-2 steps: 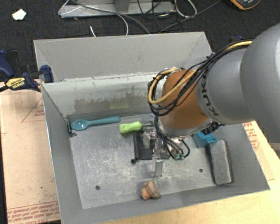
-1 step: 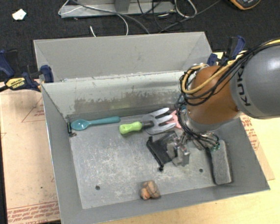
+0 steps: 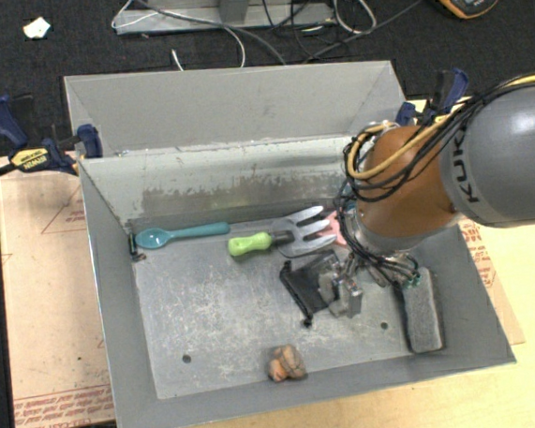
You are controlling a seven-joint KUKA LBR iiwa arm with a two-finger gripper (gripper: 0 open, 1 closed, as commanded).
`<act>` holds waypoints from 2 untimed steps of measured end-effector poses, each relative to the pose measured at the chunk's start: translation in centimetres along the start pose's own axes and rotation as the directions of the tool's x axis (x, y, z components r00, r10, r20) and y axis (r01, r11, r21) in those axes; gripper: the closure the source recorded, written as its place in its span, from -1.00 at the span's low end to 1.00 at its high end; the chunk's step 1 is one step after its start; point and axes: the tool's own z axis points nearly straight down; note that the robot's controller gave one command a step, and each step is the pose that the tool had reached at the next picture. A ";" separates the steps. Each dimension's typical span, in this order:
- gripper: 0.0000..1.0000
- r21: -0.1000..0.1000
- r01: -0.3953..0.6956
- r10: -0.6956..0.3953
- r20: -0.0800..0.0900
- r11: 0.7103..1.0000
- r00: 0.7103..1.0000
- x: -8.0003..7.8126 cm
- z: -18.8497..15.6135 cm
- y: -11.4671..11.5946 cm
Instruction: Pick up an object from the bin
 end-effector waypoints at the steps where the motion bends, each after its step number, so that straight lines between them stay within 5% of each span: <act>1: 1.00 -0.003 -0.020 0.020 -0.005 1.000 1.000 0.7 -6.8 0.4; 2: 1.00 -0.003 0.024 -0.024 -0.004 1.000 1.000 0.6 -15.1 0.4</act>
Offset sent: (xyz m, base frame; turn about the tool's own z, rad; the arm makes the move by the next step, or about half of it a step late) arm -0.0088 0.0025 0.2295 -0.0728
